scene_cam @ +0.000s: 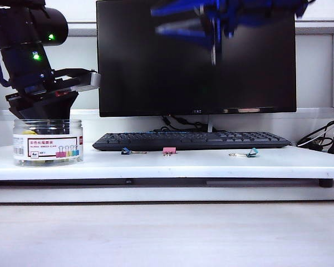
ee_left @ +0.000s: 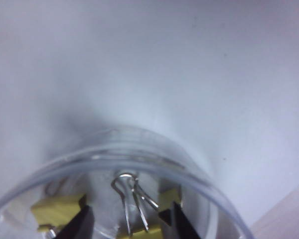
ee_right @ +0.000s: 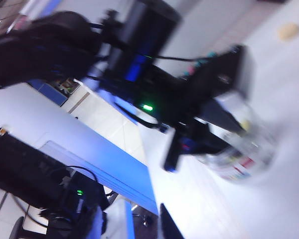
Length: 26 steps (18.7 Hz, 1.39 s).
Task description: Take the clips out of the round transparent plastic box and place them on the table.
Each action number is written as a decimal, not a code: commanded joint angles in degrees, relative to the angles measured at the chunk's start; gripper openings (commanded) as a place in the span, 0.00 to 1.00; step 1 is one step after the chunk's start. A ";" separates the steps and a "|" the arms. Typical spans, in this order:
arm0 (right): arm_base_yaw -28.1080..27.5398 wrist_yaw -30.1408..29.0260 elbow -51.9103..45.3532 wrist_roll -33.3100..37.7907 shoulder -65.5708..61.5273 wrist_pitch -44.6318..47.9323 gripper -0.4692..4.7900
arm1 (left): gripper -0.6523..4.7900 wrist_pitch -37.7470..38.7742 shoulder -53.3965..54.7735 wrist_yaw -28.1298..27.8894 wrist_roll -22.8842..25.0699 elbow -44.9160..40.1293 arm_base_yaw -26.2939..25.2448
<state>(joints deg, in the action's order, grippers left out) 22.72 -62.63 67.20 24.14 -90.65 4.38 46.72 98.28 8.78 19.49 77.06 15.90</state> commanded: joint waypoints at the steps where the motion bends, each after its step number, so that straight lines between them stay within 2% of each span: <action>1: 0.26 0.15 0.28 -0.22 -0.52 0.31 0.37 | 0.50 -0.68 -0.09 0.02 0.13 0.24 0.00; 16: 0.26 2.49 0.28 -0.44 -0.55 0.70 0.37 | 0.50 -3.54 4.20 -0.17 0.24 0.55 -0.04; 20: 0.26 2.56 0.28 -0.61 -0.55 0.70 0.37 | 0.50 -4.02 4.20 0.07 0.11 0.55 -1.42; 26: 0.26 2.56 0.28 -0.61 -0.55 0.66 0.37 | 0.50 -0.09 4.17 5.42 -1.05 2.84 -2.49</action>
<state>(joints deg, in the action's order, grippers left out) 22.92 -60.01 67.18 23.90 -91.44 4.05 43.42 102.04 13.39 18.52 79.48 13.43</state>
